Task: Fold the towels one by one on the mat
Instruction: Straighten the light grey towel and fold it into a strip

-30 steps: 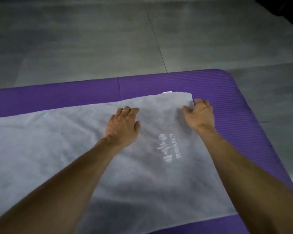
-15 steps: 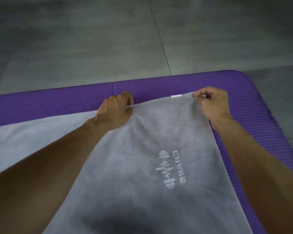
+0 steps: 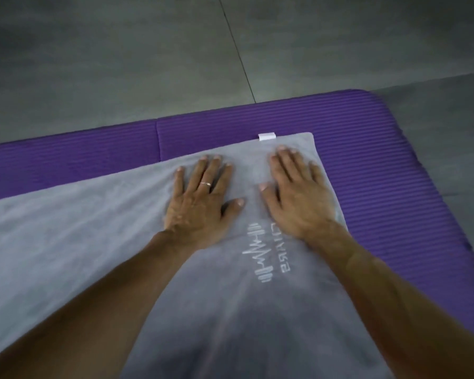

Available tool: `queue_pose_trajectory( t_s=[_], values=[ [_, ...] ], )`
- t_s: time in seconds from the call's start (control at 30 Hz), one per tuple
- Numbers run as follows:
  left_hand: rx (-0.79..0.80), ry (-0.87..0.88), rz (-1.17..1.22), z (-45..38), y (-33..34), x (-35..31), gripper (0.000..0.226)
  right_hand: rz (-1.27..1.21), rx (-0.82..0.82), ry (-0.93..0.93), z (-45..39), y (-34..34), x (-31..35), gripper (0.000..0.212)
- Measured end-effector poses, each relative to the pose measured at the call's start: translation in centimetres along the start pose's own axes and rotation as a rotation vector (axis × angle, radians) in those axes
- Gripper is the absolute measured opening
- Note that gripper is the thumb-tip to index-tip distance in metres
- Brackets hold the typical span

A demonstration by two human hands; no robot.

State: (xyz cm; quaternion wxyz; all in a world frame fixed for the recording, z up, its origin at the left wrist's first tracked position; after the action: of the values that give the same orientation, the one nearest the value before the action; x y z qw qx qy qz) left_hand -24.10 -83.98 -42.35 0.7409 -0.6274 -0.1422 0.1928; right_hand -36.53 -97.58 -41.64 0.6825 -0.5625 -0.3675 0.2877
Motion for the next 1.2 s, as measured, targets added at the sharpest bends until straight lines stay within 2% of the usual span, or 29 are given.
queue_pose_trajectory(
  t_s=[0.07,0.13,0.2,0.3,0.33,0.4,0.47,0.63,0.73,0.8,0.83,0.93,1.03,1.13,1.2],
  values=[
    [0.040,0.005,-0.028,-0.2,-0.2,-0.2,0.076,0.058,0.047,0.197,-1.0,-0.8,-3.7,0.064],
    [0.065,-0.006,-0.021,-0.1,-0.7,-0.7,0.076,0.067,0.073,0.303,-2.1,-1.9,-4.5,0.062],
    [0.009,-0.009,0.036,1.2,-1.4,-1.8,0.073,0.029,-0.012,0.292,-1.2,-2.5,-2.2,0.060],
    [-0.198,0.008,0.180,5.9,-1.5,-4.3,0.061,-0.137,-0.151,0.189,5.2,-1.7,2.9,0.057],
    [-0.239,-0.002,0.217,8.1,-0.9,-5.0,0.055,-0.196,-0.140,0.143,8.4,-1.0,4.4,0.056],
    [-0.202,0.005,0.217,12.0,0.8,-6.3,0.056,-0.176,-0.033,0.086,14.5,0.8,5.2,0.058],
    [-0.148,0.068,0.136,14.1,2.0,-6.9,0.065,-0.068,0.040,0.129,18.6,1.6,2.5,0.062],
    [-0.102,0.196,0.059,16.6,1.9,-10.0,0.066,0.078,0.045,0.414,21.6,-1.0,-5.9,0.066],
    [-0.054,0.225,0.054,19.4,2.5,-12.2,0.066,0.033,0.033,0.247,23.2,-1.0,-2.1,0.063],
    [-0.031,0.204,0.045,20.0,2.5,-12.1,0.067,0.013,0.116,0.125,25.8,0.6,-0.1,0.065],
    [-0.019,0.215,0.030,20.3,2.5,-11.8,0.067,0.017,0.185,0.146,27.3,1.1,-0.4,0.067],
    [0.019,0.327,0.001,21.5,2.8,-10.0,0.066,0.085,0.304,0.372,30.4,0.6,-4.5,0.067],
    [0.026,0.439,-0.008,23.1,2.6,-7.1,0.066,0.203,0.384,0.377,30.0,-1.9,-4.5,0.070],
    [0.002,0.537,-0.059,25.2,2.8,-2.8,0.066,0.204,0.356,0.237,27.5,-3.4,1.3,0.068],
    [0.027,0.607,-0.070,27.2,3.2,0.9,0.066,0.169,0.307,0.060,26.0,-3.4,7.5,0.070]
  ],
)
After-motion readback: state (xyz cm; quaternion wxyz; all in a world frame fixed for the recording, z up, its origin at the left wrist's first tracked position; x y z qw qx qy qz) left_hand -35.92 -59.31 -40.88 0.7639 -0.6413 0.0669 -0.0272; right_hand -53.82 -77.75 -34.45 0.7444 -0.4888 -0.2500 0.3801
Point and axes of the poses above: each hand's wrist, its own z-axis away from the middle knuckle, its own y-axis out of the palm, x = y × z, the point moved 4 cm from there along -z, towards the middle knuckle, and after that the axes turned 4 degrees about -z, right-handed, at the moved point
